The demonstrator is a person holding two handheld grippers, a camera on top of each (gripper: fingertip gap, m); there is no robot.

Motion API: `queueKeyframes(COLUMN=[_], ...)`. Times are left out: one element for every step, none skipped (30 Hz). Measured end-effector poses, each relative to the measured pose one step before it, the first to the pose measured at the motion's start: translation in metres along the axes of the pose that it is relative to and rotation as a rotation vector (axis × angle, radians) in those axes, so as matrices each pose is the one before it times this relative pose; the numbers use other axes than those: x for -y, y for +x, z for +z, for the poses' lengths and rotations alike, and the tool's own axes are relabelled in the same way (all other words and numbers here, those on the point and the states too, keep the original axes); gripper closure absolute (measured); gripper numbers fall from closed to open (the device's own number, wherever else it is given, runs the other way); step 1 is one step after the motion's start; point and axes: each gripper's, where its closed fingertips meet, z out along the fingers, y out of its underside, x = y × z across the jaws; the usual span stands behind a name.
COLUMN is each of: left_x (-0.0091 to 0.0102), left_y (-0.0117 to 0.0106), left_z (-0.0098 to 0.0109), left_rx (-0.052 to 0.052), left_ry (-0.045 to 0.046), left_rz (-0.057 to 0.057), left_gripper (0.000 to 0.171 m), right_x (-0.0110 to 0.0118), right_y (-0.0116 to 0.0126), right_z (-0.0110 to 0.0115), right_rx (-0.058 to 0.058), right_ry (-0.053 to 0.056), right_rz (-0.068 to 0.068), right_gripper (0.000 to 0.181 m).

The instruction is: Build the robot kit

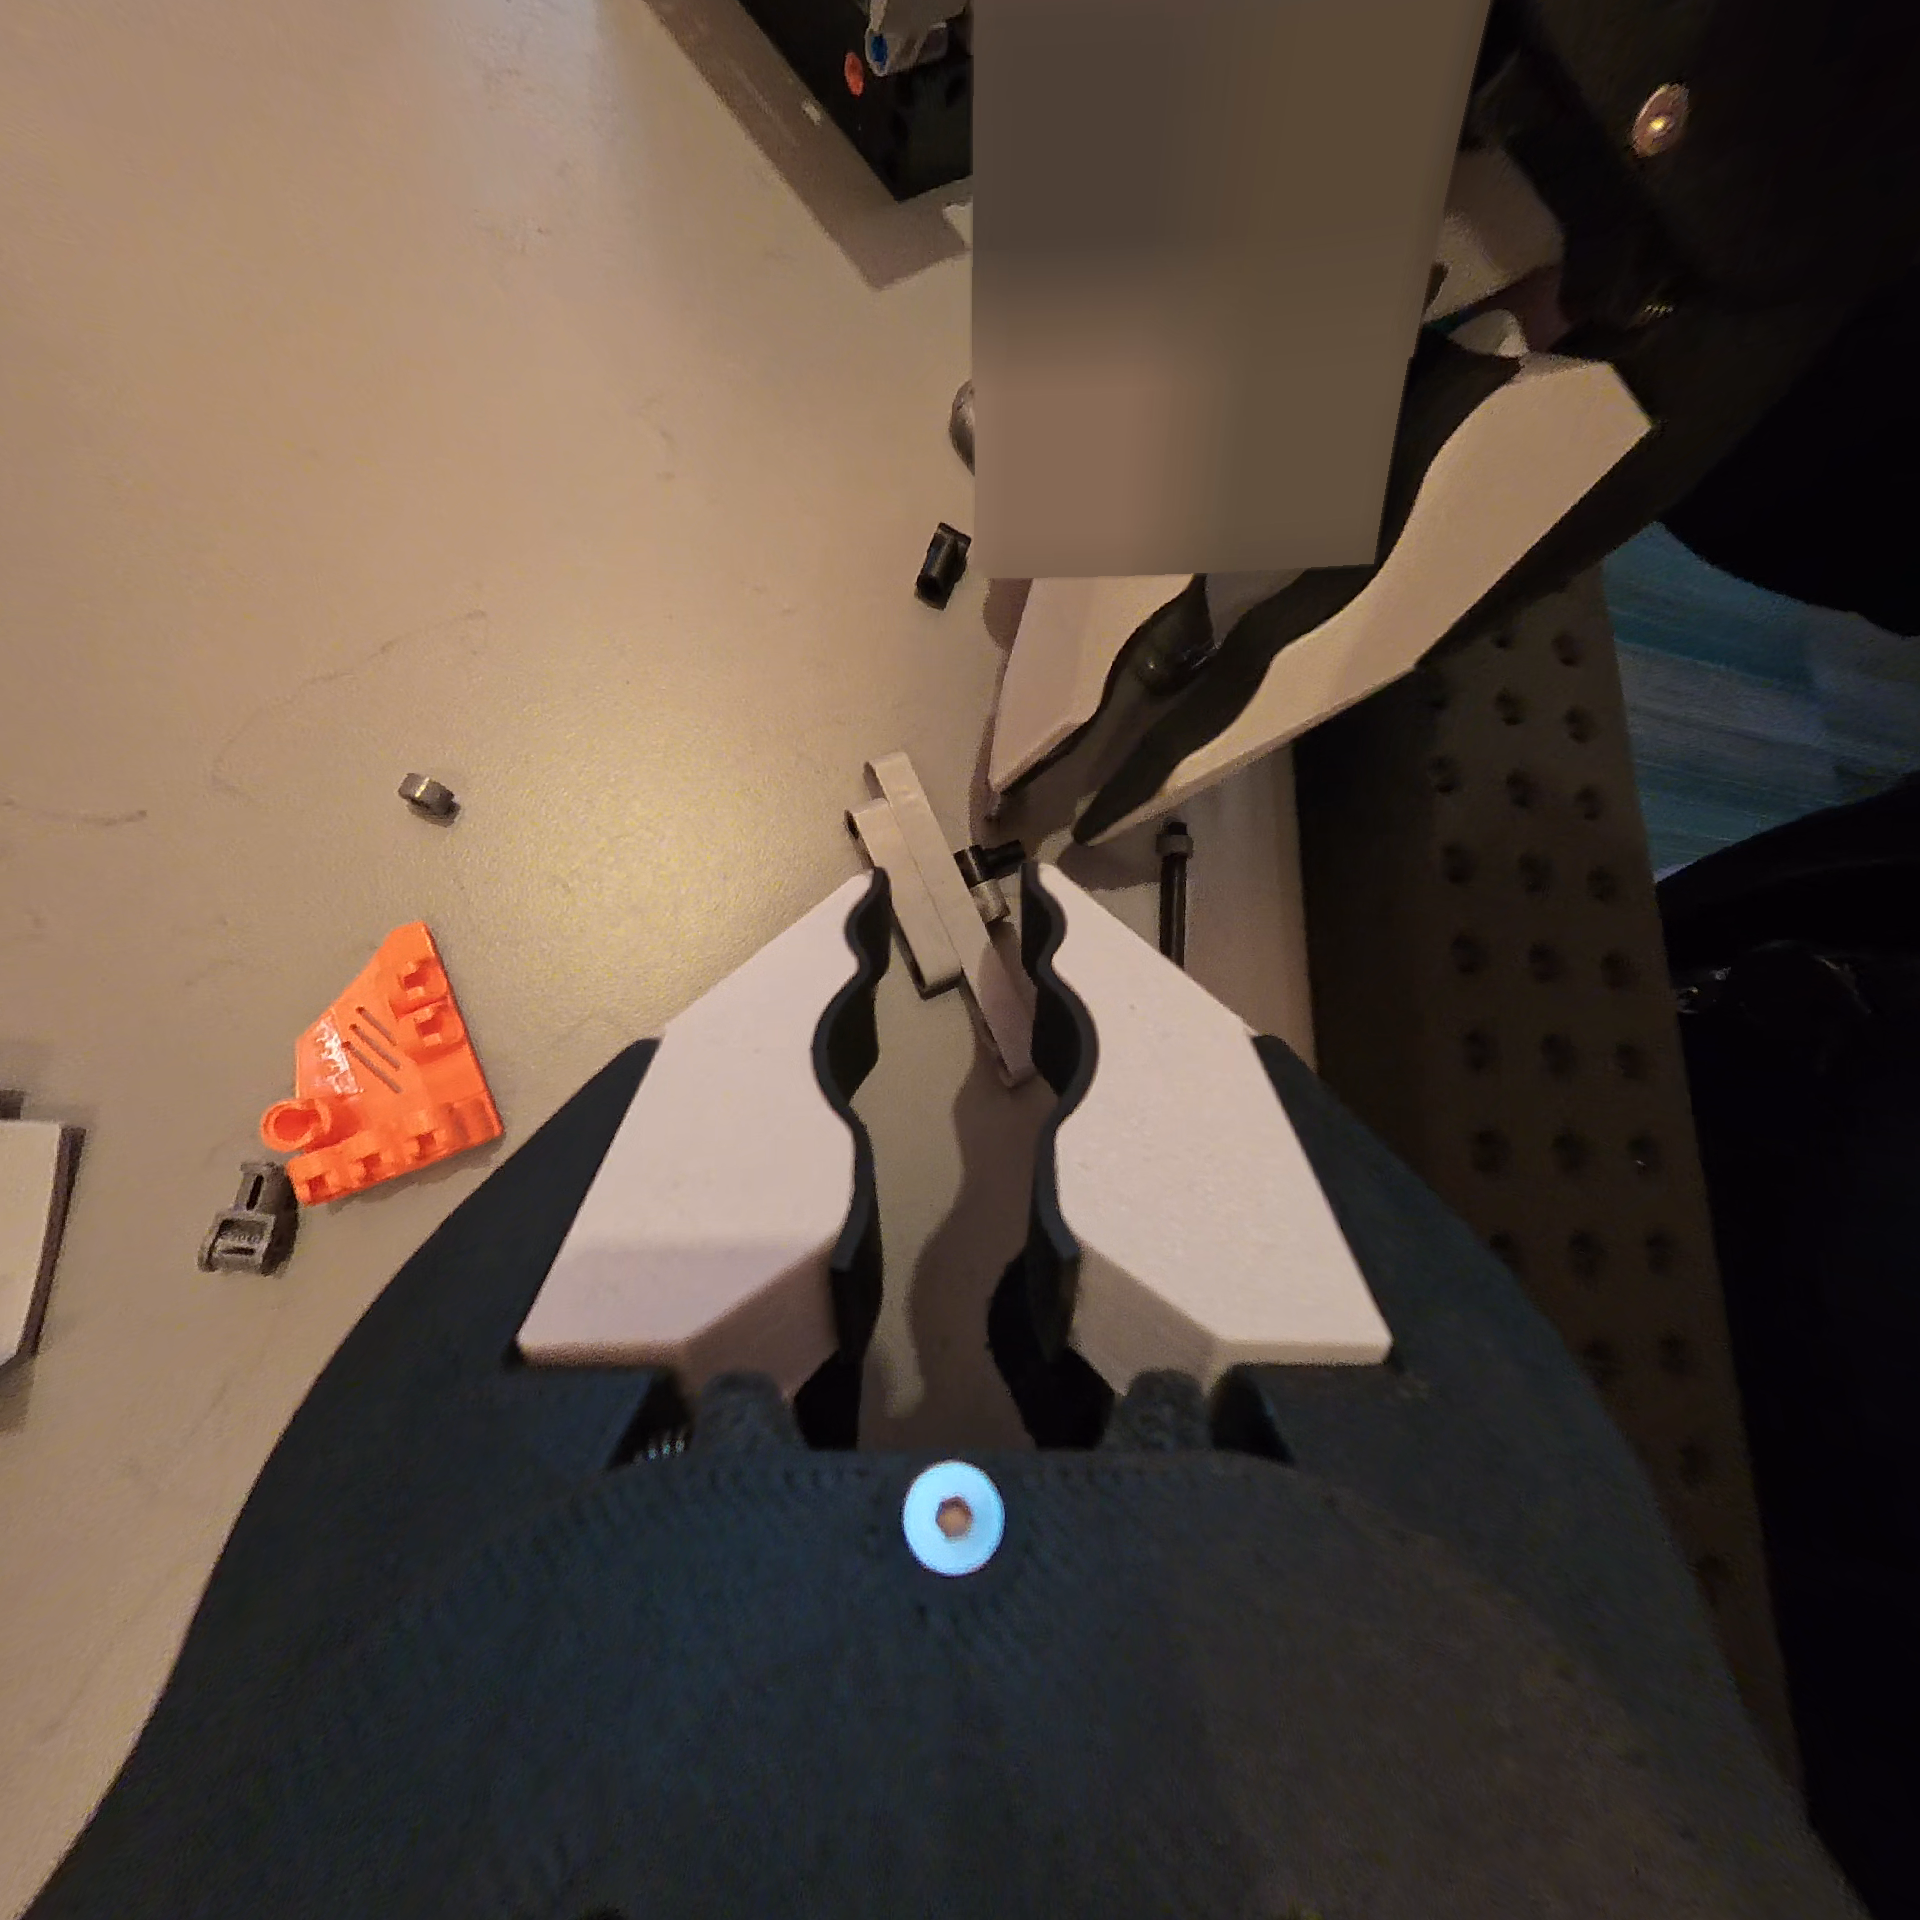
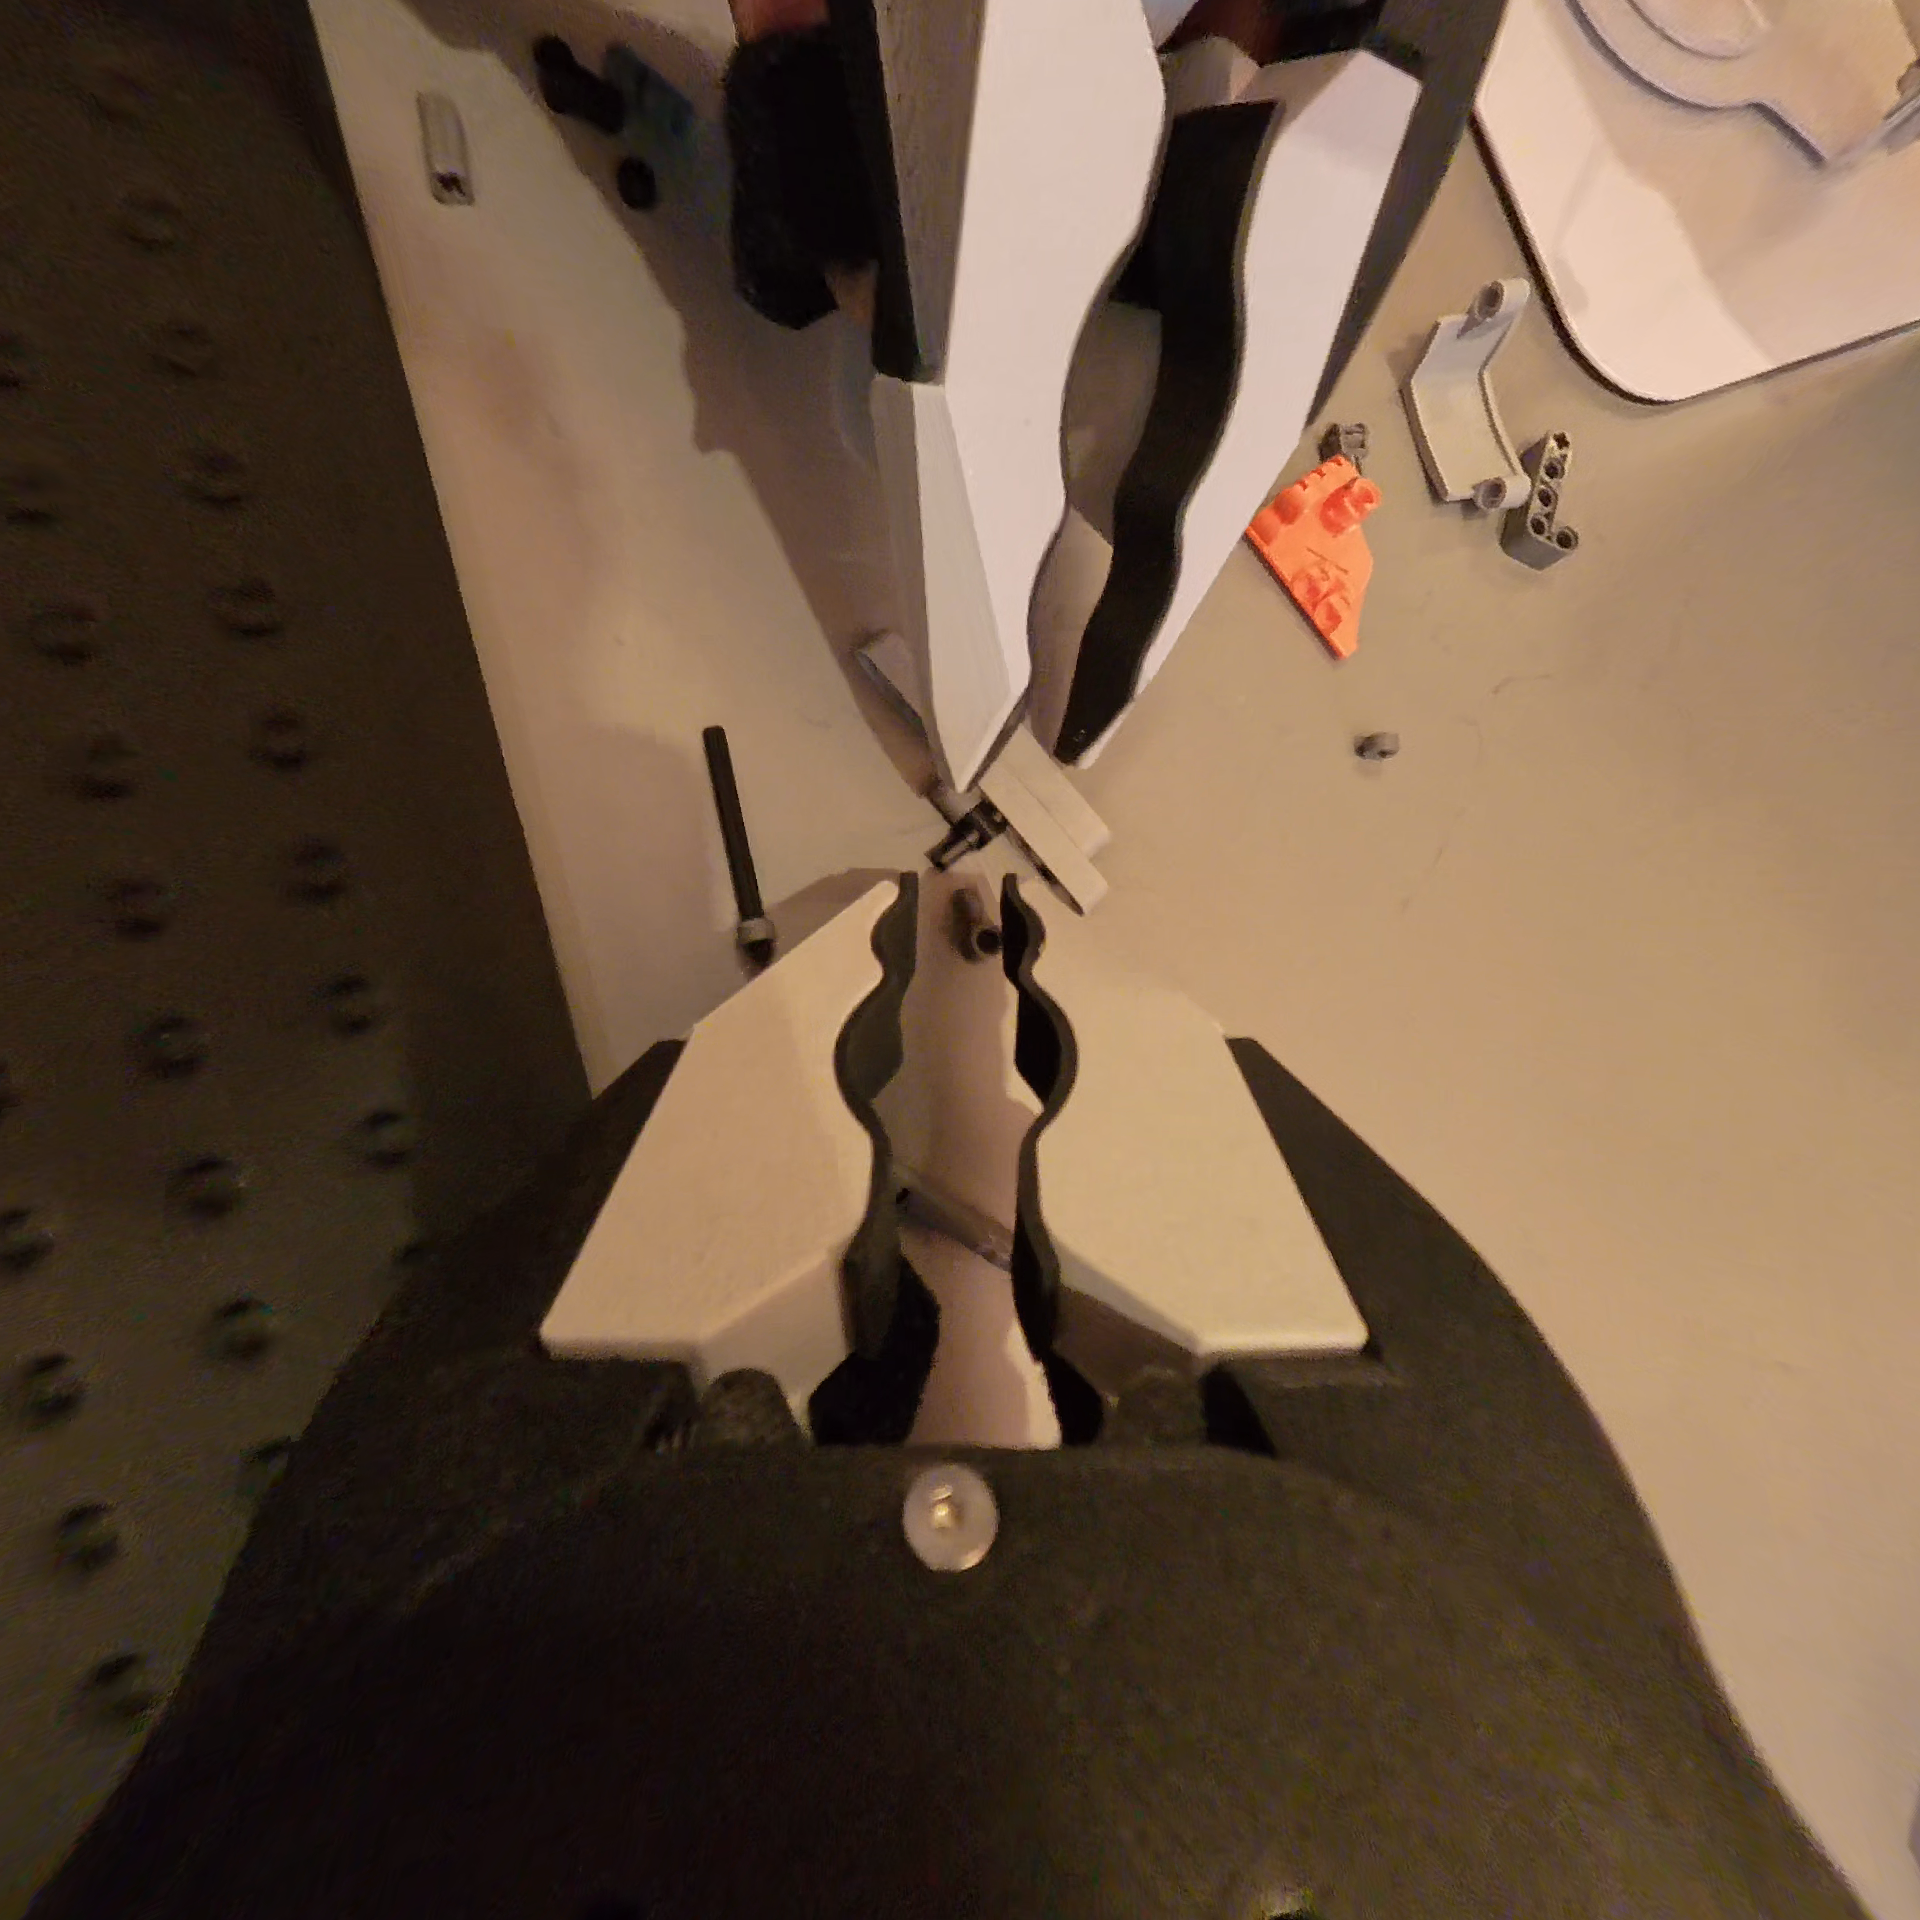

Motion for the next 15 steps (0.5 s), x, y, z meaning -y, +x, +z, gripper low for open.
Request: queueKeyframes(left_x=[-0.00130,-0.00110,0.00021,0.00089,0.00029,-0.00022,-0.00061,-0.00055,-0.00044,-0.00048,-0.00014,0.00017,0.00016,-0.00020,-0.00009], left_y=[-0.00106,-0.00081,-0.00006,0.00042,-0.00001,-0.00029,-0.00021,0.00031,0.00001,-0.00045,-0.00017,0.00039,0.00020,0.00000,0.00012], left_z=[0.00060,0.00018,-0.00022,-0.00039,0.00005,0.00033,0.00051,0.00057,0.00056,0.00053,0.00023,0.00015,0.00005,0.00027,0.00026], left_rx=[0.0049,0.0052,-0.0015,-0.0044,-0.0014,0.0002,-0.0013,-0.0046,-0.0020,0.0016,0.0006,-0.0037,-0.0019,-0.0007,-0.0009], left_ry=[-0.00678,-0.00578,0.00193,0.00580,0.00228,-0.00087,-0.00191,-0.00201,-0.00157,-0.00322,-0.00092,0.00153,0.00099,-0.00108,-0.00057], left_rz=[-0.0005,0.0013,-0.0013,-0.0021,0.0002,0.0007,-0.0004,-0.0013,-0.0004,0.0007,0.0017,0.0000,-0.0004,0.0002,0.0007], left_gripper=[0.148,0.148,0.148,0.148,0.148,0.148,0.148,0.148,0.149,0.148,0.148,0.149,0.149,0.149,0.149], right_x=[-0.00245,-0.00254,-0.00107,-0.00087,-0.00228,-0.00280,-0.00172,0.00060,0.00116,0.00055,0.00041,0.00078,0.00093,0.00056,0.00016], right_y=[0.00254,0.00189,-0.00035,-0.00025,0.00049,0.00048,0.00071,0.00046,-0.00010,0.00078,0.00106,0.00010,-0.00032,0.00001,0.00093], right_z=[-0.00090,-0.00135,-0.00129,-0.00088,0.00008,0.00087,0.00123,0.00067,0.00068,0.00082,0.00056,0.00067,0.00049,0.00011,-0.00012], right_rx=[-0.0118,0.0011,0.0141,0.0037,-0.0090,-0.0090,-0.0075,-0.0003,0.0045,-0.0046,-0.0068,0.0038,0.0100,0.0079,0.0027], right_ry=[-0.0091,-0.0036,0.0071,0.0059,-0.0059,-0.0106,-0.0041,0.0095,0.0100,0.0029,-0.0024,-0.0038,-0.0034,-0.0038,-0.0029], right_rz=[0.0111,0.0297,0.0282,0.0127,0.0016,-0.0011,0.0032,0.0083,0.0056,-0.0040,-0.0028,0.0072,0.0107,0.0051,0.0039], right_gripper=[0.172,0.175,0.174,0.175,0.176,0.176,0.176,0.177,0.179,0.179,0.180,0.180,0.180,0.180,0.181])
